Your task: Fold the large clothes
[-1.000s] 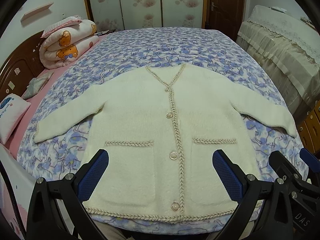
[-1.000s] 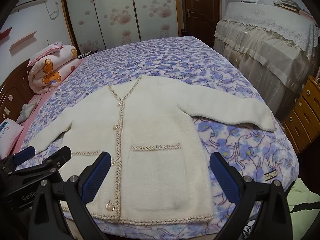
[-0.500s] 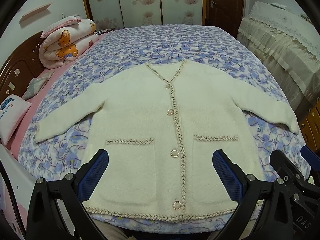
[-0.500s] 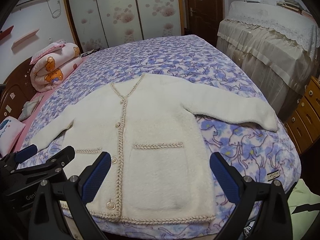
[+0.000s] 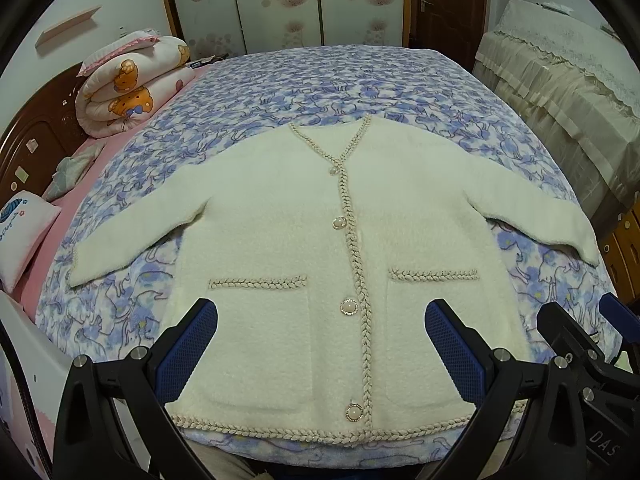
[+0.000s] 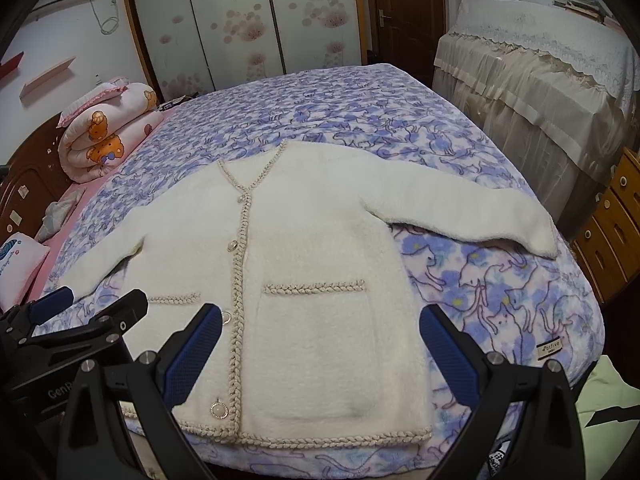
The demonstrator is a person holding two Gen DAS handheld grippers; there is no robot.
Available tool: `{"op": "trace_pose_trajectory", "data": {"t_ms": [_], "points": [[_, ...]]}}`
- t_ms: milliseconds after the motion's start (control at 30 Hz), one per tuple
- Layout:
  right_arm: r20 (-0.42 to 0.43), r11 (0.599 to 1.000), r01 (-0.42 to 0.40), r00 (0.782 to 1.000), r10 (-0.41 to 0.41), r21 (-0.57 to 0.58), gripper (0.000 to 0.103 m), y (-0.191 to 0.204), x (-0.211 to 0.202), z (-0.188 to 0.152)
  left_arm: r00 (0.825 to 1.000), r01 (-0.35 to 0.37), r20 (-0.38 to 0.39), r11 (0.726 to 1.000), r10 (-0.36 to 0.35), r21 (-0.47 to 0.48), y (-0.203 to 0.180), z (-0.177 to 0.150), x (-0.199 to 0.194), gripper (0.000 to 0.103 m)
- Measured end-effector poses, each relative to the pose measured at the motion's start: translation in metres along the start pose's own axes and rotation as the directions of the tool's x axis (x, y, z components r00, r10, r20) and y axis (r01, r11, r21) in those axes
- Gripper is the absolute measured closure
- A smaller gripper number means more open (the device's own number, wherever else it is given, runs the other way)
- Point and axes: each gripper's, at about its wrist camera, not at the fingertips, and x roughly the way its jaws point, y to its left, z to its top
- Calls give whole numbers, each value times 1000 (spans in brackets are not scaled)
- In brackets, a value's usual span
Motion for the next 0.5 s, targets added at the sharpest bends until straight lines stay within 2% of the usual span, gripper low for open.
{"op": "trace_pose_trajectory", "data": {"t_ms": [500], "points": [[-8, 1000, 0, 1000, 0, 3, 3, -3, 5, -2, 1000, 1, -1, 1000, -1, 0, -1, 0, 2, 0]]}}
